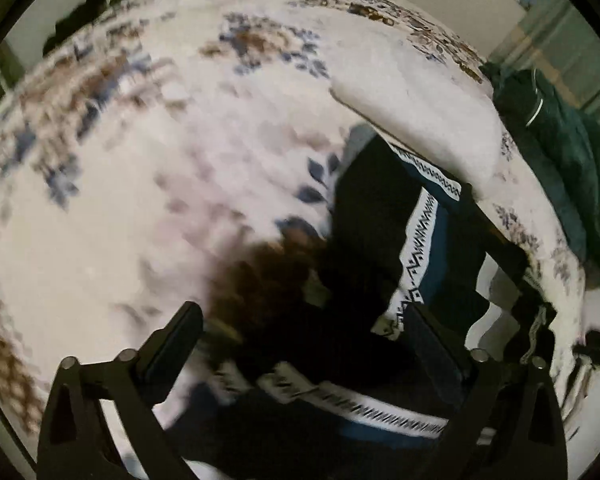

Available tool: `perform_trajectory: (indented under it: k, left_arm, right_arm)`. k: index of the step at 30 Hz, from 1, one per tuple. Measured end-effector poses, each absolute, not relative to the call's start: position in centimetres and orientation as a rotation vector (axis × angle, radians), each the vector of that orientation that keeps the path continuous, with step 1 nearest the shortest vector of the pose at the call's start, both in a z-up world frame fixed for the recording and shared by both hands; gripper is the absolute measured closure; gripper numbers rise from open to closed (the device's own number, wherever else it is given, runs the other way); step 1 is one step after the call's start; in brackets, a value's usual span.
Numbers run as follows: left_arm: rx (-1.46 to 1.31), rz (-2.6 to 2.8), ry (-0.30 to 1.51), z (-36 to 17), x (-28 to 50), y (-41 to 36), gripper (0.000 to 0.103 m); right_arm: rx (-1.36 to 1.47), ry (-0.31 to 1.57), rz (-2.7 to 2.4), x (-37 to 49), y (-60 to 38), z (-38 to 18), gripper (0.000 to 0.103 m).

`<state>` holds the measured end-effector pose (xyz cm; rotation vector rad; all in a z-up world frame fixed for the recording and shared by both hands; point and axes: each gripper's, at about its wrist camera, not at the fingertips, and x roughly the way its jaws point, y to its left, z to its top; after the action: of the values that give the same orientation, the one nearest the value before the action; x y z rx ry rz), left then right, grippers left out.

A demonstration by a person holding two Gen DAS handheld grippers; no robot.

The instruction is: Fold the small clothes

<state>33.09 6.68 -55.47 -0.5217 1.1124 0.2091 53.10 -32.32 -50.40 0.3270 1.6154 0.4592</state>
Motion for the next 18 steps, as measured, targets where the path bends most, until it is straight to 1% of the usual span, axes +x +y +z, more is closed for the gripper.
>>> perform_trajectory:
  k: [1, 2, 3, 4, 5, 6, 8, 10, 11, 13, 15, 18]
  left_arm:
    - [-0.533, 0.203, 1.115, -56.5, 33.6, 6.4, 0.014]
    - [-0.533, 0.204, 1.117, -57.0, 34.2, 6.1, 0.025]
    - [-0.542, 0.191, 1.113, -57.7, 34.7, 6.1, 0.032]
    - [-0.56, 0.177, 1.113, -58.2, 35.1, 6.2, 0.042]
    - [-0.577, 0.164, 1.109, -58.5, 35.1, 6.3, 0.049]
    - [-0.598, 0.141, 1.093, -58.7, 35.1, 6.4, 0.054]
    - [-0.612, 0.092, 1.082, -59.2, 35.5, 6.5, 0.076]
    - [-0.593, 0.06, 1.08, -59.8, 35.7, 6.2, 0.086]
    - [-0.588, 0.047, 1.076, -59.9, 35.7, 6.2, 0.09]
    - [-0.592, 0.035, 1.069, -60.1, 35.3, 6.3, 0.092]
    - [-0.617, 0.019, 1.053, -60.2, 34.8, 6.7, 0.093]
    - [-0.643, 0.002, 1.047, -60.4, 34.2, 7.2, 0.093]
  right_arm:
    - [0.288, 1.611, 0.497, 54.2, -29.9, -50.2, 0.051]
    - [0.242, 1.597, 0.544, 55.5, -26.9, -50.1, 0.051]
    - [0.206, 1.591, 0.579, 56.7, -24.3, -50.3, 0.052]
    - [0.154, 1.6, 0.622, 58.3, -20.9, -51.0, 0.052]
    - [0.126, 1.612, 0.643, 59.3, -18.7, -51.5, 0.052]
    - [0.098, 1.615, 0.659, 60.3, -16.6, -52.2, 0.052]
    - [0.043, 1.635, 0.696, 62.0, -12.3, -54.0, 0.052]
    - [0.025, 1.642, 0.719, 63.4, -9.2, -55.5, 0.052]
    - [0.007, 1.647, 0.718, 64.2, -7.6, -56.4, 0.052]
    - [0.007, 1.658, 0.725, 65.3, -5.0, -58.1, 0.052]
    - [0.028, 1.677, 0.758, 65.8, -3.0, -59.1, 0.051]
    - [-0.046, 1.718, 0.837, 65.1, 0.5, -60.6, 0.052]
